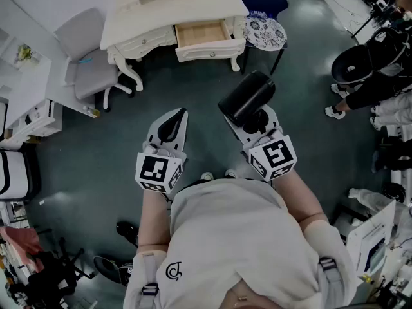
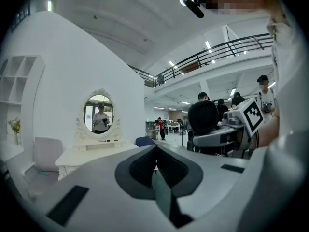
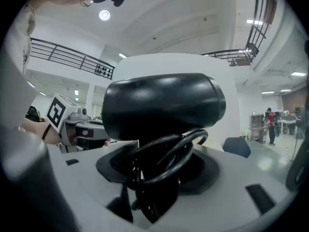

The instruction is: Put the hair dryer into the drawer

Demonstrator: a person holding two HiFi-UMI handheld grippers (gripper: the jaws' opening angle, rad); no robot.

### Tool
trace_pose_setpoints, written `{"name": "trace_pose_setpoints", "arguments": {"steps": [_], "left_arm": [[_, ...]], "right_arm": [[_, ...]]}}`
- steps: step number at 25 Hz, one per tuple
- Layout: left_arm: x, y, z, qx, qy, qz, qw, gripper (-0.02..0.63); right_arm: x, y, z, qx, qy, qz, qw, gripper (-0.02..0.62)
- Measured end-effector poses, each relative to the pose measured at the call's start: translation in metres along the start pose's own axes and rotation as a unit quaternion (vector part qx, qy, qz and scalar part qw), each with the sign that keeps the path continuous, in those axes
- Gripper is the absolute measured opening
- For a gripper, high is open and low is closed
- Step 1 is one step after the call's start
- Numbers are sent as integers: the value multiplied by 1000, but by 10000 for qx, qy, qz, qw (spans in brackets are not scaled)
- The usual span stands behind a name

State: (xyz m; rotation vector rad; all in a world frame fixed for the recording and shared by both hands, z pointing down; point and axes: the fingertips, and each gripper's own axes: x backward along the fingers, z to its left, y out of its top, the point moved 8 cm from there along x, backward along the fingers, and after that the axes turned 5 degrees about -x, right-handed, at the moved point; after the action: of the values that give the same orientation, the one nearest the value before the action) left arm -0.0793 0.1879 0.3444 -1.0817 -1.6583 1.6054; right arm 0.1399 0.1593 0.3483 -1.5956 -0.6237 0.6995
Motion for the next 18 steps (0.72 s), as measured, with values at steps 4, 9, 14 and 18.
{"name": "trace_pose_setpoints", "arguments": {"steps": [4,9,14,18], "left_arm": [[4,-2,7,-60,-81,9,9999,14],[7,-8,18,-75,-162,36,9998,12],[15,-14,35,-29,-180,29,9998,14],[19,-19,50,-19,-226,40,9997,12]], "right_arm": [[-5,-1,4,28,21,32,10000,252],[-13,-4,11,12,25,84,10000,252],[-25,-5,23,2,18,65,10000,253],[-37,-7,29,-86,-96,96,9999,253]]}}
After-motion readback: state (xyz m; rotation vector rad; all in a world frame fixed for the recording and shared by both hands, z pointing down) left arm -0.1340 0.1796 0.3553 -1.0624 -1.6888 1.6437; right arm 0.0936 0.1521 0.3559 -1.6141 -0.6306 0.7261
